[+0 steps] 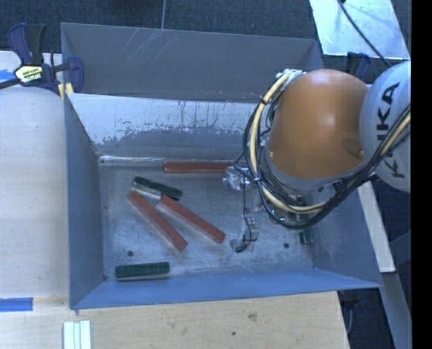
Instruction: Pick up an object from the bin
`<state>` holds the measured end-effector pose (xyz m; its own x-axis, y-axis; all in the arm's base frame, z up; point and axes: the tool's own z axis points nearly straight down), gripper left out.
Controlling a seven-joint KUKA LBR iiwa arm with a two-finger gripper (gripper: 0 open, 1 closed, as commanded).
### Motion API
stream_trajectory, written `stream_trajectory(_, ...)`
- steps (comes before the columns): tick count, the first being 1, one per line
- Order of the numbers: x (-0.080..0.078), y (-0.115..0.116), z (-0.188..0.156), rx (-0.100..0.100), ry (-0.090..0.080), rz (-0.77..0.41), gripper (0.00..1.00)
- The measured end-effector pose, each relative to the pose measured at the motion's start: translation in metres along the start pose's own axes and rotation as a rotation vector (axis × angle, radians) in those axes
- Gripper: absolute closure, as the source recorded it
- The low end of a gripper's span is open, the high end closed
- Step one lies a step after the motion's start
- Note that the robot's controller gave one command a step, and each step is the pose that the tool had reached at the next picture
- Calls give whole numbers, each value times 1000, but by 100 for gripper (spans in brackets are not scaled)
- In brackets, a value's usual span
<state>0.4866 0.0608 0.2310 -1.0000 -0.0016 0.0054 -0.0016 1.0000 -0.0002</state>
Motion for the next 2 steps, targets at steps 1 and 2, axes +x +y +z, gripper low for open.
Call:
stream_trajectory(1,-10,-12,13,1,-5,-404,0)
stream_trajectory(2,-42,18,161,0,-13,-578,0)
